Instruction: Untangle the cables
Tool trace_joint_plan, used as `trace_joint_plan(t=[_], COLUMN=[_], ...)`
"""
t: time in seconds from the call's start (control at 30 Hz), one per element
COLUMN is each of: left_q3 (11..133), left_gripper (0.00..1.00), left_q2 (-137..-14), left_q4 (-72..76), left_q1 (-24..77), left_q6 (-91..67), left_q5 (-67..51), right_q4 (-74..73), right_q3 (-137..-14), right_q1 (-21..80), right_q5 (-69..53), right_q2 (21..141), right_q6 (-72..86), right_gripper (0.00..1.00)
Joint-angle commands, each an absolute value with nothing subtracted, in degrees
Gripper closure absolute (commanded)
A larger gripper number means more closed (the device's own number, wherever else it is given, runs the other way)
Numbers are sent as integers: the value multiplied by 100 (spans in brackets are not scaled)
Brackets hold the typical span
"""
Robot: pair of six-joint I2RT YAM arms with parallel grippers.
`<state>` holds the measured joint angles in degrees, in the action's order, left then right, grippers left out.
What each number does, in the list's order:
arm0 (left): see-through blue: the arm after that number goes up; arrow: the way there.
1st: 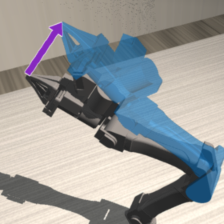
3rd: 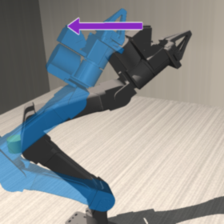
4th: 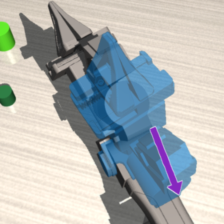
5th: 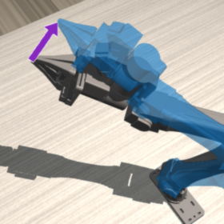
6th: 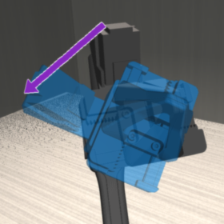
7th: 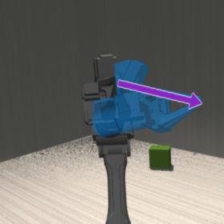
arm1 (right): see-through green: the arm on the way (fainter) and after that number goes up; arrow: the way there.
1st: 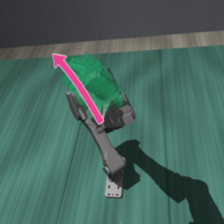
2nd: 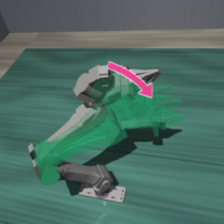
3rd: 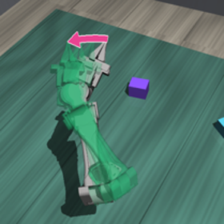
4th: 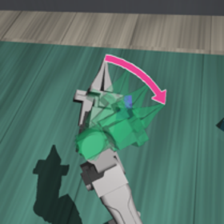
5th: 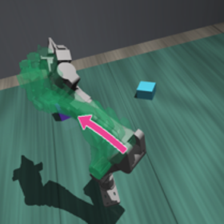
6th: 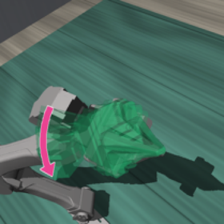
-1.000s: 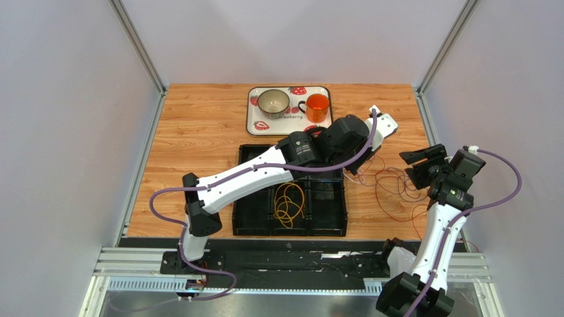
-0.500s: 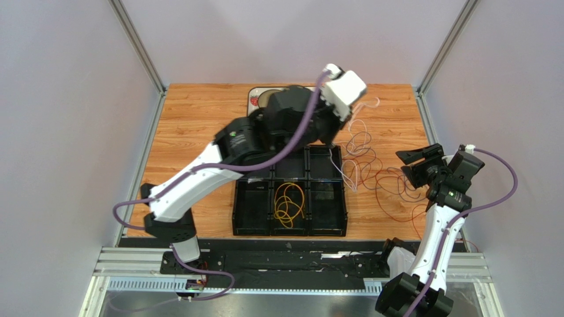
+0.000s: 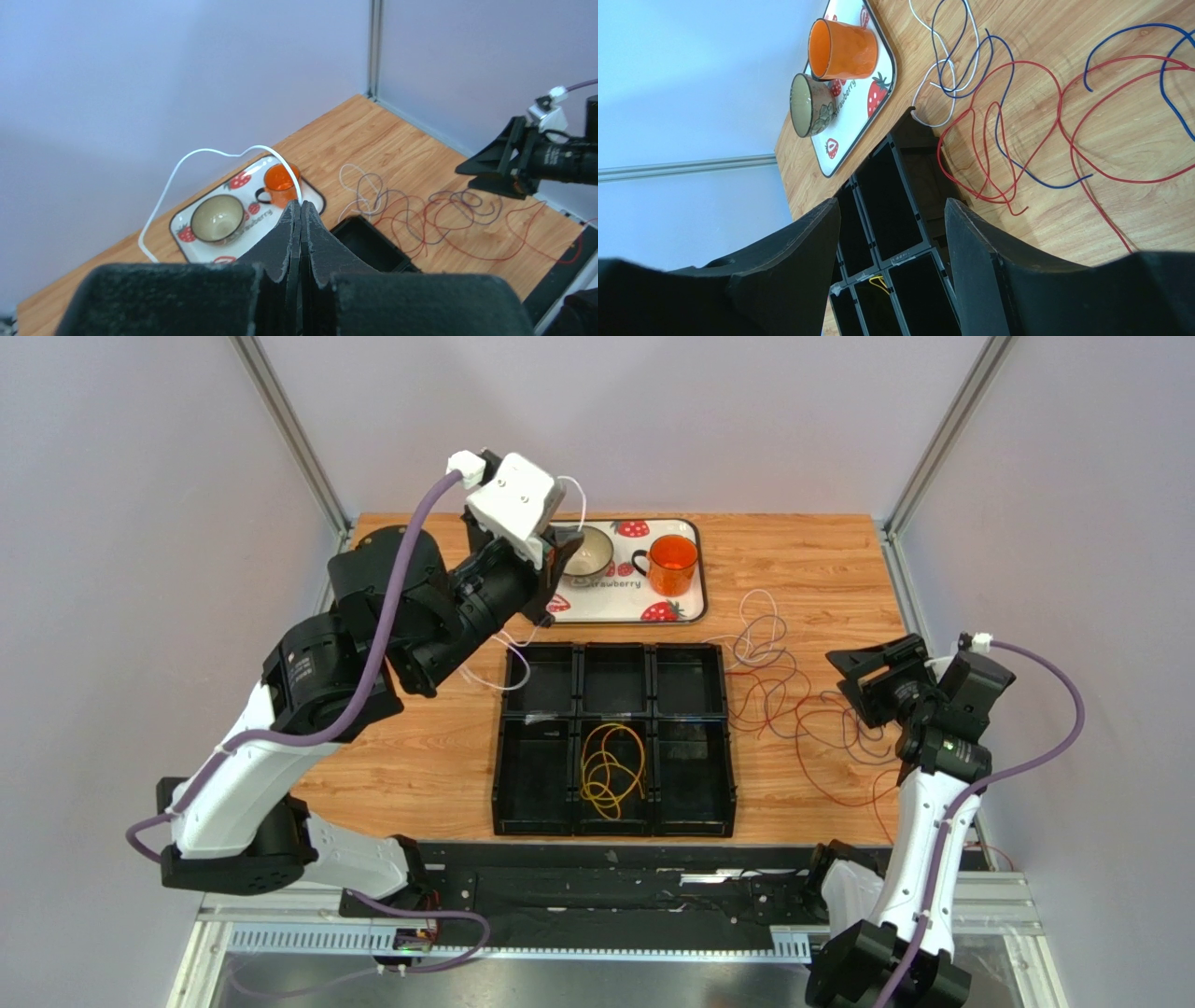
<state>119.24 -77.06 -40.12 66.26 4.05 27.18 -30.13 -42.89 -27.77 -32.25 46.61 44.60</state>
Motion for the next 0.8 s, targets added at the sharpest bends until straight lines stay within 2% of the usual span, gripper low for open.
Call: trace_joint_plan(t=[0.0,0.17,0.27,0.43,0.77], left_q3=[11322,10479,10284,10283,10345], left_gripper=[100,100,100,100,100], left_q2=[-7077,-6645,-6530,-6609,-6908], left_q4=[-3912,-3507,-3489,-3577,-3428], left_q1=[6566,6223,5820,5301,4870], left_q6=[615,633,484,334,290], left_q5=[3286,3480,3079,2637,2172], right_q4=[-2646,-2602,-2610,-2619,-2558], right_q3=[-4210,-4236,-4254,-4271,-4263], right_q1=[-2611,-2356,-2215,-2144,-2145], right_q5=[-3252,-3129,-3050,-2988,-3015], right_q2=[4605,4658,4658,4649,4755], right_q6=[4614,4649,4676,4667,4640], right_gripper=[40,41,41,42,43])
